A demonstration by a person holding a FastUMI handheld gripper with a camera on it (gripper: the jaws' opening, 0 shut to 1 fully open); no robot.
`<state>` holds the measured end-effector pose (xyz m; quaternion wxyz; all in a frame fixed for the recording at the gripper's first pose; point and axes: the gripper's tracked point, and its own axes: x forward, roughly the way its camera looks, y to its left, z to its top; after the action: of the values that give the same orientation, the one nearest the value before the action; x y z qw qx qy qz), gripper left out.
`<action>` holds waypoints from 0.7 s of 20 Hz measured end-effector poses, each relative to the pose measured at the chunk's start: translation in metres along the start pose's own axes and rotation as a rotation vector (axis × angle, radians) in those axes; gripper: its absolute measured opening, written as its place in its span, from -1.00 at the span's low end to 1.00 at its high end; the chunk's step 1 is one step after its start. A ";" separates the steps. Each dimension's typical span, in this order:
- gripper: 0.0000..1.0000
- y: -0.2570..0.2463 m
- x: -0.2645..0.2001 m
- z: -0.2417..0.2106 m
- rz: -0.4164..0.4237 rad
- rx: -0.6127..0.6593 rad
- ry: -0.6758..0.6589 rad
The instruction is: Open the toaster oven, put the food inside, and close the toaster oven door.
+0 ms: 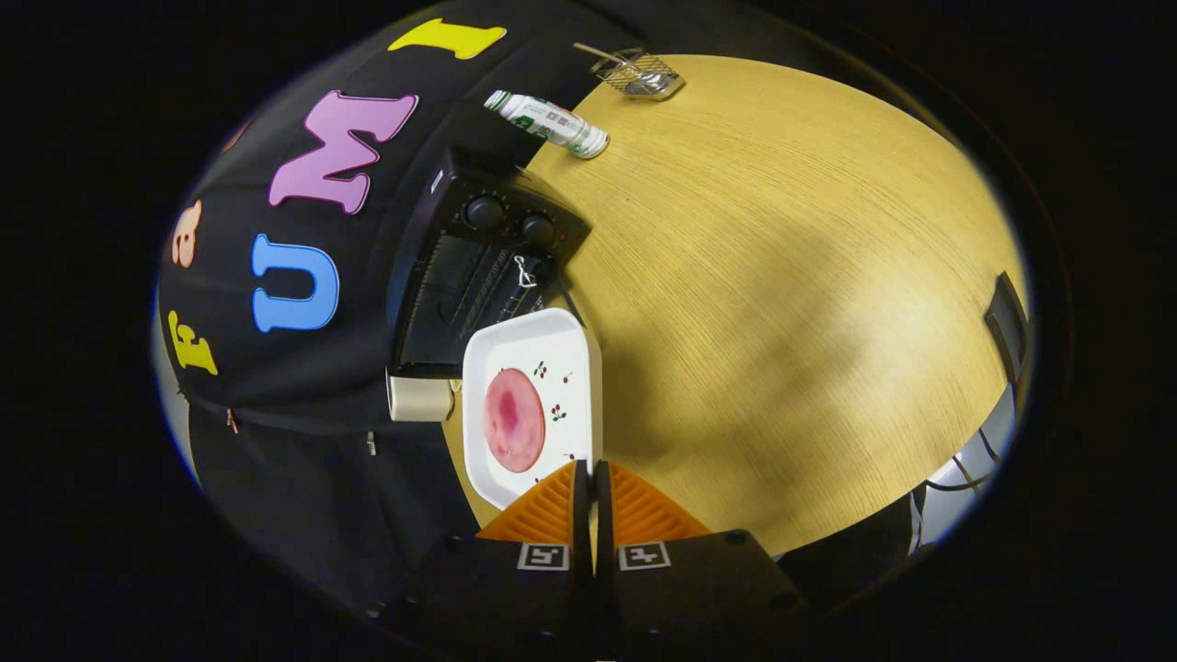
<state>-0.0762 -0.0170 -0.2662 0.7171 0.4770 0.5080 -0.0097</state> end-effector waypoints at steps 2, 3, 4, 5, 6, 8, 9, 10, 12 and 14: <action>-0.89 0.021 0.016 0.006 0.018 0.001 -0.005; -0.90 0.029 0.024 0.010 0.020 0.008 -0.010; -0.90 0.035 0.034 0.014 0.016 0.020 -0.014; -0.90 0.041 0.044 0.019 0.013 0.033 -0.018; -0.90 0.048 0.055 0.022 0.014 0.042 -0.021; -0.90 0.059 0.075 0.028 0.017 0.050 -0.024; -0.90 0.063 0.083 0.030 0.019 0.053 -0.024; -0.90 0.065 0.093 0.032 0.017 0.057 -0.025; -0.90 0.069 0.115 0.036 0.005 0.073 -0.020; -0.90 0.075 0.136 0.040 0.004 0.102 -0.017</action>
<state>0.0561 0.0599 -0.3149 0.6961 0.5137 0.5001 -0.0382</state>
